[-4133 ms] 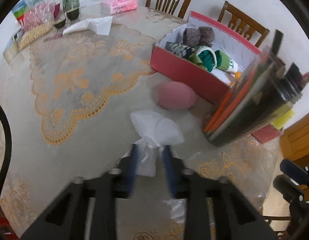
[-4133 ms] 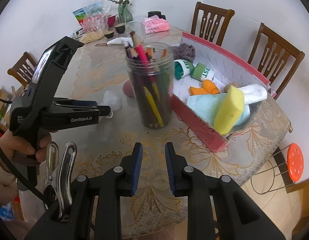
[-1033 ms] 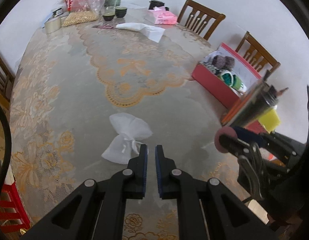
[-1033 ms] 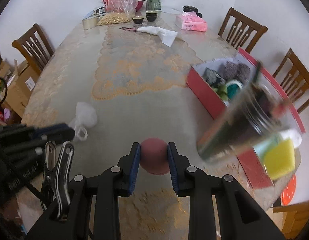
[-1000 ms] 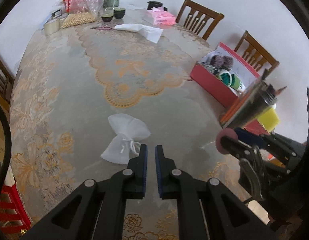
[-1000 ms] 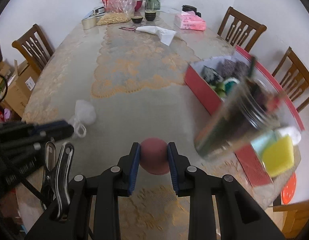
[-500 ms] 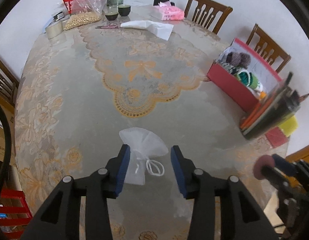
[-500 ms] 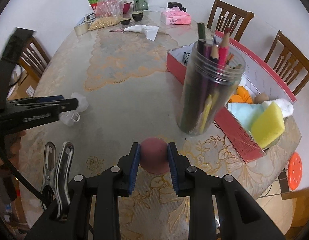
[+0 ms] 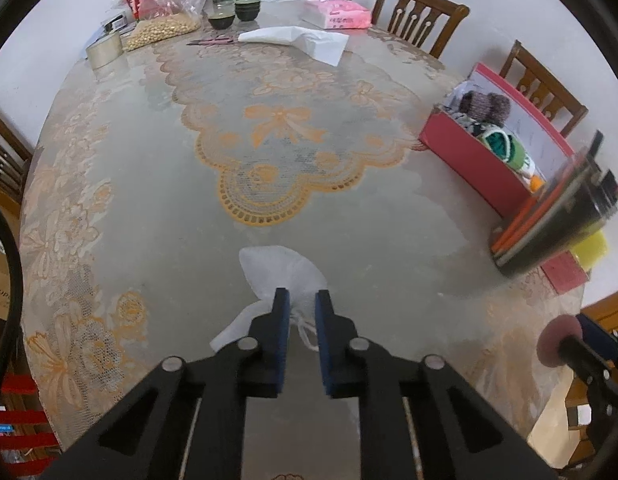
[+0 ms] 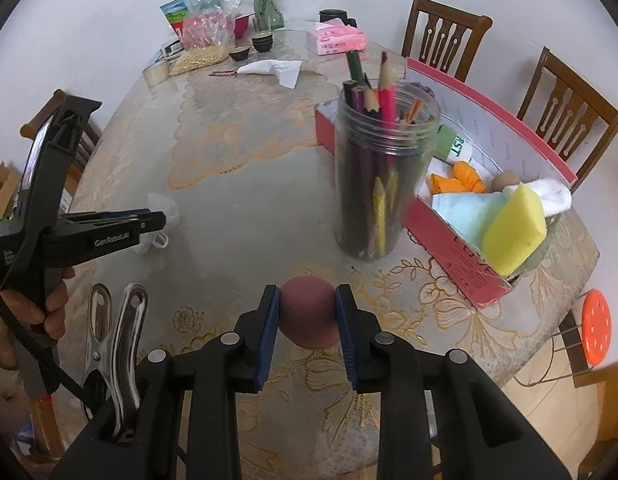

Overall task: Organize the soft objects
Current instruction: 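Carry the mesh bag and pink ball with both grippers over the box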

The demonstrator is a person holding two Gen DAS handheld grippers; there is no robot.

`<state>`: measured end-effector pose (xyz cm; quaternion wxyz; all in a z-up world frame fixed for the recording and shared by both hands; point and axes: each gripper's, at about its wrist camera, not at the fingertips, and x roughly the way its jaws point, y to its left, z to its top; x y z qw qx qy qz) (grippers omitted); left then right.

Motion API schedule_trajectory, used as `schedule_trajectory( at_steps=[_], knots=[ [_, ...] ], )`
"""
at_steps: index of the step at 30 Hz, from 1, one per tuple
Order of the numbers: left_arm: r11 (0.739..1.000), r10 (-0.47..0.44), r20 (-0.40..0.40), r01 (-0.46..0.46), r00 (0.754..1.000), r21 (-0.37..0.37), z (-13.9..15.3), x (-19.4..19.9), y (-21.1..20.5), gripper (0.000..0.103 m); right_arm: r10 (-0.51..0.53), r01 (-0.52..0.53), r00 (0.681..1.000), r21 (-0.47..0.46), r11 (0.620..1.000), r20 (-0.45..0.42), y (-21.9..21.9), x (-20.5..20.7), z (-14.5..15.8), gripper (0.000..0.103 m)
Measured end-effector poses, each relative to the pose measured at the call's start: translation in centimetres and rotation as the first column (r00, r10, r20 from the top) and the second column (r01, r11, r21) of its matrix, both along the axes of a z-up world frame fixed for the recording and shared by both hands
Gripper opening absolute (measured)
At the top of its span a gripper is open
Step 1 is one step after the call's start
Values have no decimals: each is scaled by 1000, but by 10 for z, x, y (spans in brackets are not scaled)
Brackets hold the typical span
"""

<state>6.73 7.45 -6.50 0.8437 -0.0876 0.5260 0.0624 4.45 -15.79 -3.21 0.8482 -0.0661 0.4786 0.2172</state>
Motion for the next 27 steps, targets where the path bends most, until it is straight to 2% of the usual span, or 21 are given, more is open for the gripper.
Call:
schedule_trajectory(
  at_steps=[3,10,18,27],
  knots=[
    [1000,-16,12,16,1000,0,4,-4,-5,8,-6,6,1000,5,1000,0,-2,0,0,29],
    [997,-47,37,49,998,-61,21,-16,-15,6,-16,16,1000,21,1000,2,-9,-2,5,29],
    [987,-129,100,138,986,-79,55,-26,-46,6,-35,35,999,51,998,7,-24,-4,14,29],
    [956,-247,145,265,958,-124,88,-26,-103,6,-70,68,997,81,994,24,-58,0,33,29]
  ],
)
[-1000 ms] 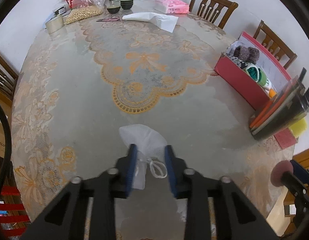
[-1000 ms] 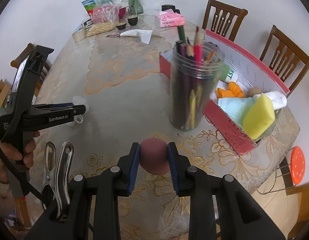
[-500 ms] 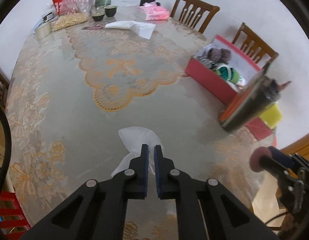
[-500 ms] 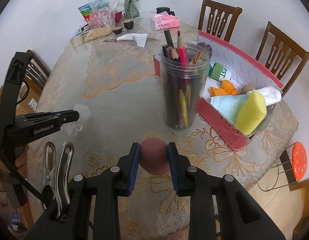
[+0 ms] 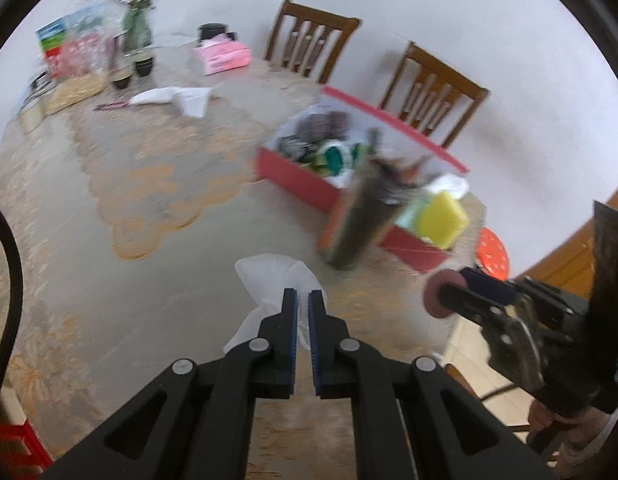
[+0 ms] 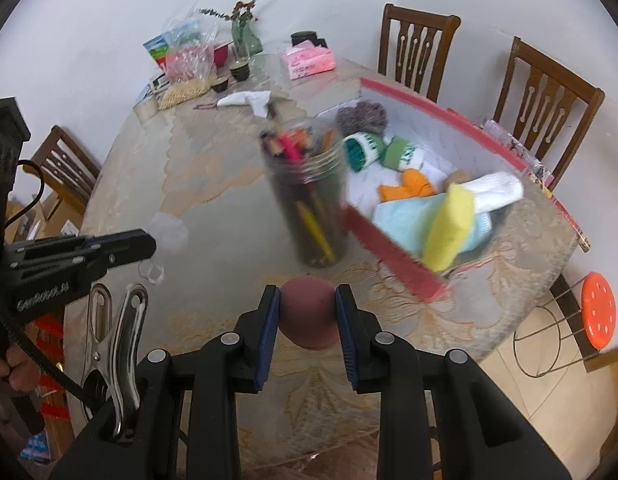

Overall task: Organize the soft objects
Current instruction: 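Carry the mesh bag and pink ball with both grippers over the box, then lower the mesh bag and pink ball into the box with both grippers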

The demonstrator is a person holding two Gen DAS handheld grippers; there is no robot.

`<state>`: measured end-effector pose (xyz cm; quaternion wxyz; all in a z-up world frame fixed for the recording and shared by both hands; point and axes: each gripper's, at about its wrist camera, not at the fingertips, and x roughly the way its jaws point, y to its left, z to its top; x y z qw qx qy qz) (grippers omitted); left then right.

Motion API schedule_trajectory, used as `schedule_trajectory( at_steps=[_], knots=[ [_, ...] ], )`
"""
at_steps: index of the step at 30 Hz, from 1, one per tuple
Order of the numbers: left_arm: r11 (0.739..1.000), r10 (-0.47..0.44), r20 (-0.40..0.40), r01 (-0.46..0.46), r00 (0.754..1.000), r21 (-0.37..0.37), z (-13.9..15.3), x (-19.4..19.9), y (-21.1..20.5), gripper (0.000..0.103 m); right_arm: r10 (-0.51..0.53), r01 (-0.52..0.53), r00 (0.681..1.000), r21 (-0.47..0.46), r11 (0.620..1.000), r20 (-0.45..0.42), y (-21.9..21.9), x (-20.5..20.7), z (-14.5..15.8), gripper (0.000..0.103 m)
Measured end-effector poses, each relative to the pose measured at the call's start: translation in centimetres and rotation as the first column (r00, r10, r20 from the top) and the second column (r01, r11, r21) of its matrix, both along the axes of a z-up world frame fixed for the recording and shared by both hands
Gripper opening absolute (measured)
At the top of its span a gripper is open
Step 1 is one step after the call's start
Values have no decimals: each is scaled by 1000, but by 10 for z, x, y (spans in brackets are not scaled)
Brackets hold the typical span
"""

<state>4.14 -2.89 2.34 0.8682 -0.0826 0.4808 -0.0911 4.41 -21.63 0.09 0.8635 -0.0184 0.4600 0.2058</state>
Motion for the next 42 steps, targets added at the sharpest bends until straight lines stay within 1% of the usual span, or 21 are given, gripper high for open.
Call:
schedule_trajectory(
  at_steps=[7,11,16,20,22,24,26,31,36,42],
  knots=[
    [995,-97,20,97,995,-37,21,10,-51,6,-30,29,999,14,999,35,-34,14,21,29],
    [990,-129,38,130,991,-47,30,22,-76,6,-43,42,997,19,999,57,-52,29,31,29],
    [988,-137,60,141,989,-56,39,43,-103,6,-48,46,995,29,999,87,-75,56,44,29],
    [991,-119,75,123,990,-52,43,64,-124,6,-37,34,994,30,999,105,-89,81,49,29],
    [994,-99,82,102,992,-35,43,76,-134,6,-23,20,994,32,999,108,-96,94,49,29],
    [996,-81,79,84,994,-33,40,86,-142,6,-8,5,994,30,1000,109,-101,107,47,29],
    [997,-61,73,64,995,-33,35,96,-148,6,8,-12,995,32,999,101,-105,122,42,29],
    [1000,-4,53,4,999,3,21,117,-160,6,48,-51,997,48,998,64,-111,149,27,29],
    [999,43,21,-43,999,13,6,132,-164,6,90,-92,995,54,994,35,-113,170,11,29],
    [997,76,-4,-76,997,32,-6,145,-167,6,118,-119,993,64,991,6,-112,185,-2,30]
  ],
)
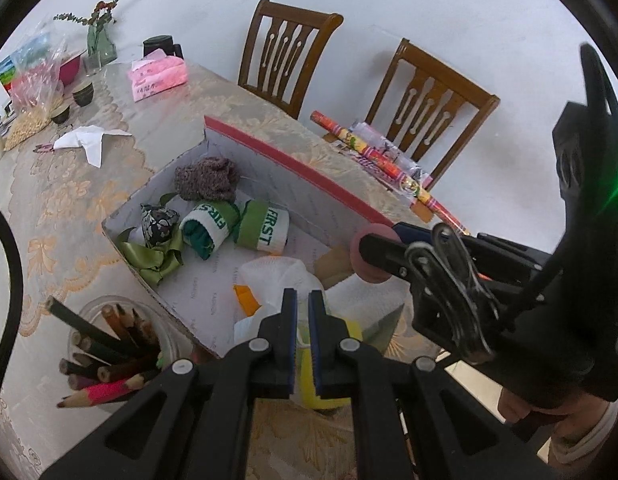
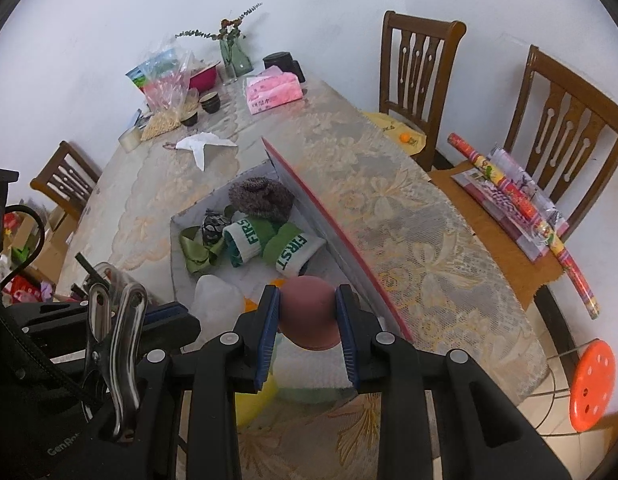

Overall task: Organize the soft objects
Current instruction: 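Lower the mesh bag and pink ball into the box with both grippers, then open both grippers to release the mesh bag and pink ball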

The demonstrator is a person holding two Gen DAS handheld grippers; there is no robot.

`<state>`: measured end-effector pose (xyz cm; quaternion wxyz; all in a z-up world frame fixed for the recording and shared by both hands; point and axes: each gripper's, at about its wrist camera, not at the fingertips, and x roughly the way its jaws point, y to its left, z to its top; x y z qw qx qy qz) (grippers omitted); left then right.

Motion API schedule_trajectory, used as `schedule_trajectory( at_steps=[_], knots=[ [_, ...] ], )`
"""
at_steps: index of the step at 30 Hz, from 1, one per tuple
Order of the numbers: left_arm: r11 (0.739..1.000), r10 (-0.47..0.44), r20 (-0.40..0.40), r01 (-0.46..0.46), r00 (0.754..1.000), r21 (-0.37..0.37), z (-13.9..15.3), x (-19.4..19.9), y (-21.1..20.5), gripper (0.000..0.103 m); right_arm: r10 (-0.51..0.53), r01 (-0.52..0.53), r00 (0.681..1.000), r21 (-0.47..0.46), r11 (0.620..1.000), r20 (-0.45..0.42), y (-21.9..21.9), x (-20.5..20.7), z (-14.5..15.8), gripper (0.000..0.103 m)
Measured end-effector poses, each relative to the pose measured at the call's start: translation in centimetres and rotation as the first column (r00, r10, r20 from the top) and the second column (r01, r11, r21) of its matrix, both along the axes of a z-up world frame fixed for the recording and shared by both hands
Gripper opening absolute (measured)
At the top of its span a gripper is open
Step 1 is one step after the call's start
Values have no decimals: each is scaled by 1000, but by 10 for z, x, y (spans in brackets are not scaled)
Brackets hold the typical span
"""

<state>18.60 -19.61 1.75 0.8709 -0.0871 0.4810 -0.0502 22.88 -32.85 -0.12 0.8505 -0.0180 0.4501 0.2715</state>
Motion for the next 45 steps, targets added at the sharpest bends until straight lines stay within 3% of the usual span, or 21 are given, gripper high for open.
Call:
schedule_trajectory(
  at_steps=[12,20,28,34,37,45],
  knots=[
    [1000,17,-8,-17,1000,12,-2,8,-4,6,14,-13,999,41,999,-46,-4,13,-9,33],
    [999,41,-14,-40,999,20,0,5,-1,29,10,-8,999,56,998,-33,-4,12,-4,35],
    [998,62,5,-62,998,29,9,-3,2,38,-8,10,1000,87,996,-19,-9,10,4,44],
    [998,57,23,-58,998,28,18,-14,4,39,-26,25,1000,94,995,4,-10,3,13,46],
    [999,41,32,-42,999,30,22,-21,6,40,-44,43,999,92,995,12,-11,-5,17,53],
    [999,9,54,-11,999,33,34,-44,21,41,-112,109,993,97,989,27,-9,-34,28,54]
  ],
)
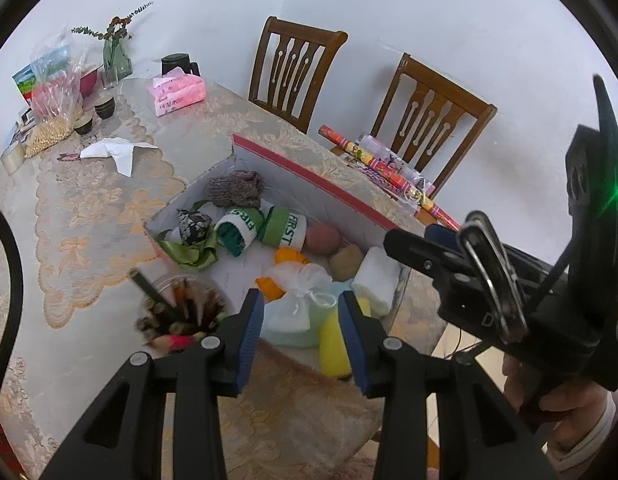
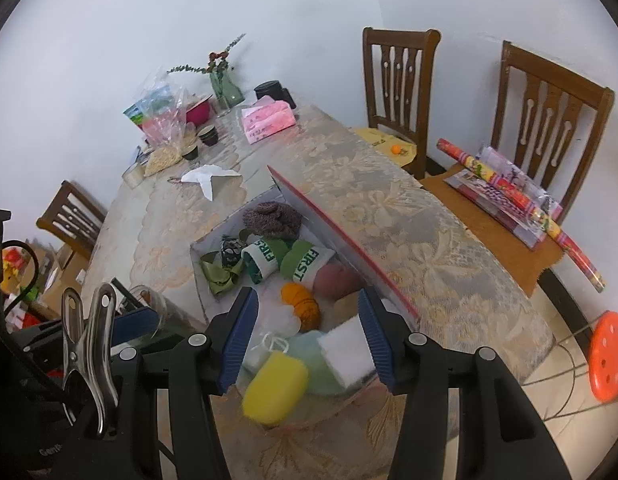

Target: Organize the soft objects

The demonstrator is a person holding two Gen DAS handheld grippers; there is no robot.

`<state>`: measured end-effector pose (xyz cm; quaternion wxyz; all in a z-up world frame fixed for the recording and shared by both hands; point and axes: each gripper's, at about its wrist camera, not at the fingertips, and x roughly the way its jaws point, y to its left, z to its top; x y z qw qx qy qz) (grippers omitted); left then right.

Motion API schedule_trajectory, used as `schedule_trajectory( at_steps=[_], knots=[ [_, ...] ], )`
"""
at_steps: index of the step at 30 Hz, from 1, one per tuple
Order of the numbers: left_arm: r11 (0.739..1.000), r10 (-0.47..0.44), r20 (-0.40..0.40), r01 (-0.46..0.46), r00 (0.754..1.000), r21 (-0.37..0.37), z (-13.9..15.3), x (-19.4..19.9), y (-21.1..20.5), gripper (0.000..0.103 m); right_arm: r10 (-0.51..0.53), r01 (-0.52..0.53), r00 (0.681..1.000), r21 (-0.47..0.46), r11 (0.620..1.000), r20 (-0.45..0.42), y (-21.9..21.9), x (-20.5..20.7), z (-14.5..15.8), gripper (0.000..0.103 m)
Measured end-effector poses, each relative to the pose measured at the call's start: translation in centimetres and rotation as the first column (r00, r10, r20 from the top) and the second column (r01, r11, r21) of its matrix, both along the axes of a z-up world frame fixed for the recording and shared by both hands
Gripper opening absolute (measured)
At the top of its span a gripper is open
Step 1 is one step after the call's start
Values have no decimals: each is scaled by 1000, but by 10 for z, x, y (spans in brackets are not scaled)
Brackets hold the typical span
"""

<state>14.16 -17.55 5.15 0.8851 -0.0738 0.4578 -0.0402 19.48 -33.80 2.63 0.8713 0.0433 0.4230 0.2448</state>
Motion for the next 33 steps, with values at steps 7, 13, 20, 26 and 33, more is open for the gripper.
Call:
schedule_trajectory(
  at_steps=[7,13,20,26,33],
  knots=[
    [1000,-24,4,24,1000,8,6,-24,17,41,-45,45,999,-3,999,7,9,-36,4,54],
    [999,-42,9,42,999,20,7,-43,31,41,-82,82,997,-6,997,11,18,-63,7,54],
    [998,-47,8,46,999,36,5,-61,47,41,-109,109,994,-23,994,7,31,-89,9,54],
    [998,-43,1,42,999,56,-3,-74,57,41,-128,128,992,-49,991,1,39,-114,4,54],
    [997,-41,-32,43,999,66,-20,-84,67,41,-154,152,988,-65,986,-30,50,-137,-7,54]
  ],
)
